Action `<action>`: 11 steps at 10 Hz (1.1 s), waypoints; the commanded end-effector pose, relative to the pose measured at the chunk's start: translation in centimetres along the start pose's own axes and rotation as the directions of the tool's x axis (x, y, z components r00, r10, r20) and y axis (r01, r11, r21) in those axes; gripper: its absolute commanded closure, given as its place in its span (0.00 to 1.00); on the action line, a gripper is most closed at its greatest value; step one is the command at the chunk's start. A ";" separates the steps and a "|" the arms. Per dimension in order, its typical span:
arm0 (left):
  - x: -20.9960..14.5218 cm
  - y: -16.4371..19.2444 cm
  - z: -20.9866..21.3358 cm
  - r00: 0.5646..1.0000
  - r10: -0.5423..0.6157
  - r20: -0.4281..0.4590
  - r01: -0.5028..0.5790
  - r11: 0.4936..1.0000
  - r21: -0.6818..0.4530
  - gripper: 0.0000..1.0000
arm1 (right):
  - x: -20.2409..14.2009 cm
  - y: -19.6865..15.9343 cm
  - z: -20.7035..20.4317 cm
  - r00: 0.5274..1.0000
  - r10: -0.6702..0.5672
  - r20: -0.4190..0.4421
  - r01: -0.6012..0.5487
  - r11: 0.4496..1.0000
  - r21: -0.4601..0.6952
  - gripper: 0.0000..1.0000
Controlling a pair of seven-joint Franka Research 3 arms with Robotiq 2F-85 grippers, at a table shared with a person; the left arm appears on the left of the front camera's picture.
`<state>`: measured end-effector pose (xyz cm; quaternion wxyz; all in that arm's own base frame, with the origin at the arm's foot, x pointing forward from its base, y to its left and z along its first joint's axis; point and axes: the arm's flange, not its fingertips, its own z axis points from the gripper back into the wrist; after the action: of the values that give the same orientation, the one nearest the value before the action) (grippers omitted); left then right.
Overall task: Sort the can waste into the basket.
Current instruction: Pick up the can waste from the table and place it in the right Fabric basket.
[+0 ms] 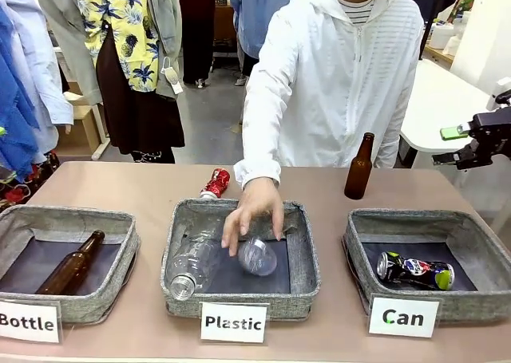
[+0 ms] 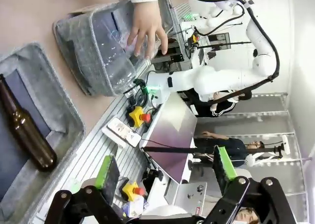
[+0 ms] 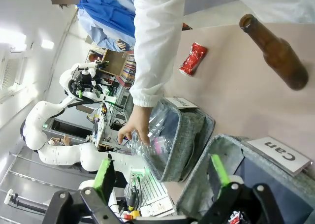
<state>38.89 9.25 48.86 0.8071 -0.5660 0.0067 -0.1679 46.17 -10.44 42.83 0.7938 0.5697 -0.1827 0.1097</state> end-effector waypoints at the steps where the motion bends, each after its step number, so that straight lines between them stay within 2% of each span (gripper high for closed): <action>1: 2.4 -0.7 -4.2 0.997 -0.060 0.047 0.057 0.996 0.067 0.00 | 0.1 0.1 0.3 1.000 0.021 -0.003 -0.021 1.000 0.007 0.00; 4: 8.8 -1.9 -11.1 0.995 -0.067 -0.078 0.084 0.970 0.228 0.00 | 0.1 0.1 0.3 1.000 0.021 -0.003 -0.021 1.000 0.007 0.00; 6: 11.3 -1.9 -13.4 0.993 -0.050 -0.111 0.082 0.950 0.303 0.00 | 0.1 0.1 0.3 1.000 0.021 -0.003 -0.021 1.000 0.007 0.00; 7: 11.4 -1.9 -12.9 0.997 -0.045 -0.061 0.063 0.942 0.329 0.00 | 0.1 0.1 0.3 1.000 0.021 -0.003 -0.021 1.000 0.007 0.00; 8: 11.3 -2.0 -12.3 0.997 -0.037 -0.064 0.054 0.956 0.287 0.00 | 0.1 0.1 0.3 1.000 0.021 -0.003 -0.021 1.000 0.007 0.00; 9: 11.4 -2.4 -12.8 0.998 -0.045 -0.053 0.059 0.952 0.299 0.00 | 0.1 0.1 0.3 1.000 0.021 -0.003 -0.021 1.000 0.007 0.00; 10: 12.2 -2.8 -14.1 0.999 -0.035 -0.026 0.042 0.933 0.357 0.00 | 0.1 0.1 0.3 1.000 0.021 -0.003 -0.021 1.000 0.007 0.00; 11: 14.0 -3.3 -16.3 0.999 0.029 -0.030 -0.013 0.896 0.444 0.00 | 0.1 0.1 0.3 1.000 0.021 -0.003 -0.021 1.000 0.007 0.00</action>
<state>47.27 -7.61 48.13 0.8937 -0.4055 -0.0249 -0.1902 46.17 -10.46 42.84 0.7937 0.5697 -0.1828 0.1096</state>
